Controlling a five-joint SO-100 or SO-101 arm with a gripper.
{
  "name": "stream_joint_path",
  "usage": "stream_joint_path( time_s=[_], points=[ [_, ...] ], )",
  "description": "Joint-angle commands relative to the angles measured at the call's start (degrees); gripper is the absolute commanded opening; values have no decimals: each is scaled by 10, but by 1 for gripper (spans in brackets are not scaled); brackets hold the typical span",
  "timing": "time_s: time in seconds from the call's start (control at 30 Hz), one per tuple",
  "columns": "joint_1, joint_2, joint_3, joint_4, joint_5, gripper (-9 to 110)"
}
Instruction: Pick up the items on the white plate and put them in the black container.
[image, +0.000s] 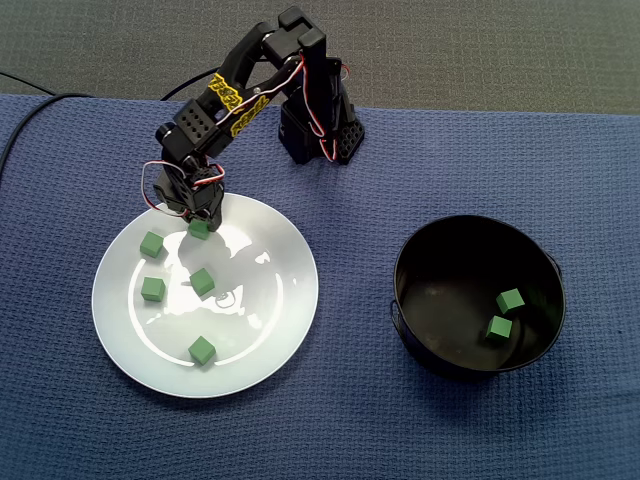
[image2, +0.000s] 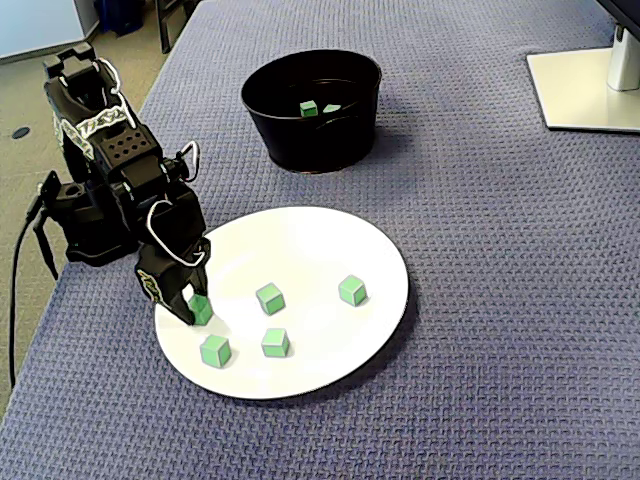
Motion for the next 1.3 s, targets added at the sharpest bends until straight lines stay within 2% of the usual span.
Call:
stream_joint_path(
  time_s=[0.0,0.2,0.4,0.6,0.83,1.07,1.27],
  points=[
    [8,7,18,-27,3,0],
    [-4,31,-1,-29,52,0],
    [-40,105,-69,-33,173,0],
    [-120,238,-83,-170,363,0],
    [-295,376,-178,-173,570,0],
    [-536,442,-250,-106,788,0],
    [-695,425,-200,-106,1034,0]
  ],
)
